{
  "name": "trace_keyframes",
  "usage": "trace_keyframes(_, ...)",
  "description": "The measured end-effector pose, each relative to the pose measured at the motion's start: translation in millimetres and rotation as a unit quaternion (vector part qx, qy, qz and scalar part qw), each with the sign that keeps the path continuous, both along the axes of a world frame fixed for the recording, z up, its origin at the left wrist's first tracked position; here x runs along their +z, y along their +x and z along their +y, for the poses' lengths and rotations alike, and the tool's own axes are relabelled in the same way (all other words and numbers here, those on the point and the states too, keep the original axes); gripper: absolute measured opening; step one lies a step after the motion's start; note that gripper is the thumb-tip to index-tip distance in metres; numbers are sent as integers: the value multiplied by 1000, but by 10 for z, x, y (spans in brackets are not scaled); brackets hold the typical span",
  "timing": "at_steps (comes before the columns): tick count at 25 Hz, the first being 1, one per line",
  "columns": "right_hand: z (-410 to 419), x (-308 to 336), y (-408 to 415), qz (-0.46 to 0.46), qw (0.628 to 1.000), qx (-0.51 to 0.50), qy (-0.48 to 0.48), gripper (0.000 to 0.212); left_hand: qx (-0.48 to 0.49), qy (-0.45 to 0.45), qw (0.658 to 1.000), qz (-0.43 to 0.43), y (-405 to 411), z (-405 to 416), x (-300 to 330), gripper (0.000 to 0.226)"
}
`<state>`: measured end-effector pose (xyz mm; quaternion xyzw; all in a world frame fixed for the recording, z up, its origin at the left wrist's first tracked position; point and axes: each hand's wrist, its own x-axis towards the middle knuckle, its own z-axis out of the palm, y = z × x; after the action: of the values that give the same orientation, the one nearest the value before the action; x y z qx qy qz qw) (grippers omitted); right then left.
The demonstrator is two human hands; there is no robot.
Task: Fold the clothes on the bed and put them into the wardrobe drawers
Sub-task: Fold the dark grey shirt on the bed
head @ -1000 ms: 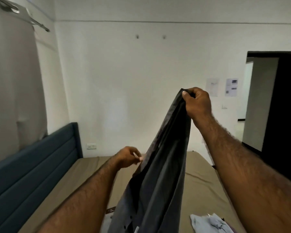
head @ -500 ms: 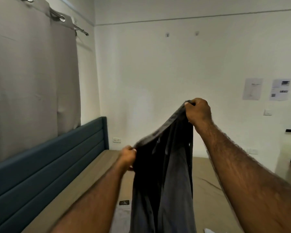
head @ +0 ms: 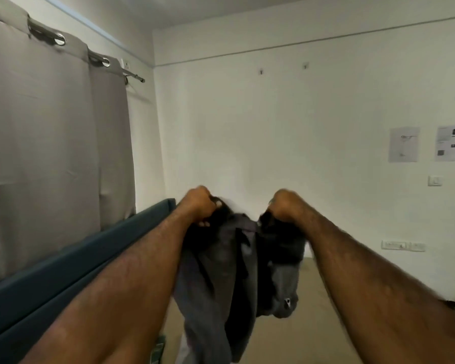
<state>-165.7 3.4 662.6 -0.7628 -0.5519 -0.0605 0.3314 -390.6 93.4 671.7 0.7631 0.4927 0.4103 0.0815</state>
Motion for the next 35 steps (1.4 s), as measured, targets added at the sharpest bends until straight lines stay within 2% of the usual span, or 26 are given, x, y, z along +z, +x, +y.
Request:
trace_keyframes(1,-55,90,30,42,998,-15,38,29,44,-31,996,-71,-42,4,60,27)
trace_keyframes(2,-92,204,73,89,981,-13,174,26,61,41,974,-213,-67,0,142,25)
trace_keyframes(3,-181,274,37,119,937,-7,328,22,64,149,941,-297,-103,-11,188,21)
trace_keyframes(4,-217,275,47,108,905,-1,411,18,43,191,938,-288,-110,13,224,19)
trace_keyframes(5,-217,247,53,78,911,5,404,15,19,178,965,-193,-122,15,214,16)
trace_keyframes(6,-165,110,94,53,949,29,310,16,-2,91,994,-56,-112,13,141,14)
trace_keyframes(7,-193,-110,106,69,988,41,129,20,16,-41,998,45,-124,26,-45,17)
trace_keyframes(8,-206,-261,183,136,989,49,-2,20,44,-130,989,52,-150,62,-164,19)
trace_keyframes(9,-214,-371,219,213,974,58,-55,19,50,-169,984,4,-232,84,-251,22)
trace_keyframes(10,-214,-392,261,288,955,69,-25,19,23,-182,980,-81,-254,65,-274,24)
trace_keyframes(11,-175,-376,228,316,944,88,29,20,-10,-187,968,-169,-293,51,-299,24)
trace_keyframes(13,-157,-321,48,332,932,130,72,21,-50,-208,942,-260,-286,-25,-281,22)
trace_keyframes(17,-208,-635,-347,406,896,166,66,25,-72,-233,932,-270,-157,-380,-476,23)
trace_keyframes(19,-218,-846,-542,425,886,173,65,25,-74,-282,907,-303,-154,-501,-677,26)
trace_keyframes(22,-342,-1180,-867,436,872,211,72,15,-104,-354,864,-342,-219,-607,-1079,27)
trace_keyframes(23,-403,-1230,-947,436,869,220,75,12,-113,-359,861,-343,-241,-662,-1158,28)
trace_keyframes(26,-401,-1609,-1112,449,869,198,68,10,-142,-384,856,-314,-354,-712,-1618,45)
trace_keyframes(28,-487,-1873,-1199,465,866,176,54,12,-157,-391,845,-329,-456,-766,-1915,54)
trace_keyframes(30,-444,-2243,-1381,496,854,150,41,13,-181,-394,836,-336,-593,-678,-2342,34)
trace_keyframes(32,-479,-2521,-1539,532,834,142,33,16,-193,-375,849,-318,-698,-645,-2647,11)
trace_keyframes(33,-504,-2654,-1587,556,820,137,23,17,-201,-368,853,-311,-739,-651,-2763,10)
trace_keyframes(35,-482,-2936,-1820,589,799,119,9,17,-229,-388,837,-310,-964,-548,-3057,19)
